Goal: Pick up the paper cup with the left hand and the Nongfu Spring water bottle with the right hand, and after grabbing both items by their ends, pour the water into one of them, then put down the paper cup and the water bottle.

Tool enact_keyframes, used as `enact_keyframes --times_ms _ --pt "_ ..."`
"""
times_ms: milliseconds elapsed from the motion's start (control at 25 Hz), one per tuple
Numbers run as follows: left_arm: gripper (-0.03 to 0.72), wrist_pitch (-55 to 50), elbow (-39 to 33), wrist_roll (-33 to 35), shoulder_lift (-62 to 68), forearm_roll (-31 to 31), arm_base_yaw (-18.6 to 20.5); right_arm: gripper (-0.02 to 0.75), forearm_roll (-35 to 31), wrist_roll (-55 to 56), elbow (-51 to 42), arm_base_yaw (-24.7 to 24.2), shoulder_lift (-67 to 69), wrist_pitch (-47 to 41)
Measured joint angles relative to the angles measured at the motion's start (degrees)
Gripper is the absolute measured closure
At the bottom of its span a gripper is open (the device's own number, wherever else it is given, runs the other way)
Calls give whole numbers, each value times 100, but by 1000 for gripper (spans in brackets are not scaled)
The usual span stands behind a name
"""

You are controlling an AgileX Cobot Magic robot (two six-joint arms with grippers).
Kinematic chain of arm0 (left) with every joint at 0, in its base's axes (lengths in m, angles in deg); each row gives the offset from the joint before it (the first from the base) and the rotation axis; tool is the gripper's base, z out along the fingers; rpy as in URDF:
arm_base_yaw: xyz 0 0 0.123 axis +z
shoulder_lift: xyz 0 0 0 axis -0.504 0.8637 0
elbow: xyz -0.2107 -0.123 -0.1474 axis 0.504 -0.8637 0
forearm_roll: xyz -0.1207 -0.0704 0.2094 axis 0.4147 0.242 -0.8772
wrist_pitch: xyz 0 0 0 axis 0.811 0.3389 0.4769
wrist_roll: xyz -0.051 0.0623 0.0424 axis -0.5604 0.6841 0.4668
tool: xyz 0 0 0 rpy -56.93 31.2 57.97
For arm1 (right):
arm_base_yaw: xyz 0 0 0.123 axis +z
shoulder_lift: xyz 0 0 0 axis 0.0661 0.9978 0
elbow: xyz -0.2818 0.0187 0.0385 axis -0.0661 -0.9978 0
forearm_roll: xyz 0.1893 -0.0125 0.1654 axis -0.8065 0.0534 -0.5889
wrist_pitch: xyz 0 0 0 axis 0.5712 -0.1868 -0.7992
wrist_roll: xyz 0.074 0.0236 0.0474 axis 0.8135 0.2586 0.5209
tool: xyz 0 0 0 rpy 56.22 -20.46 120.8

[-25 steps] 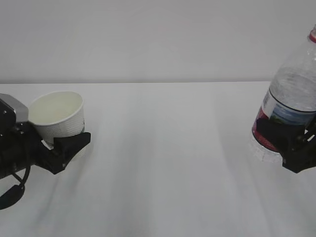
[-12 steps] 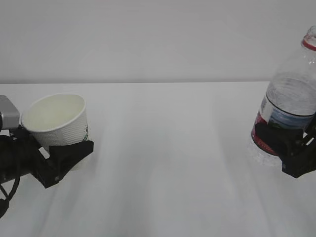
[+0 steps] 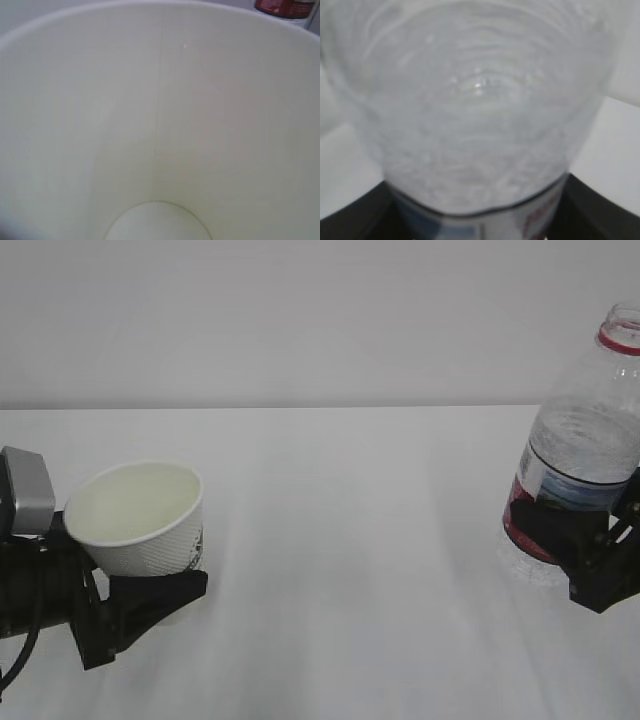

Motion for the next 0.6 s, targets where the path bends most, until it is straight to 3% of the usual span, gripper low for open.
enact_keyframes --times_ms 600 --pt "87 0 0 -9 0 -199 -864 241 259 198 0 0 0 0"
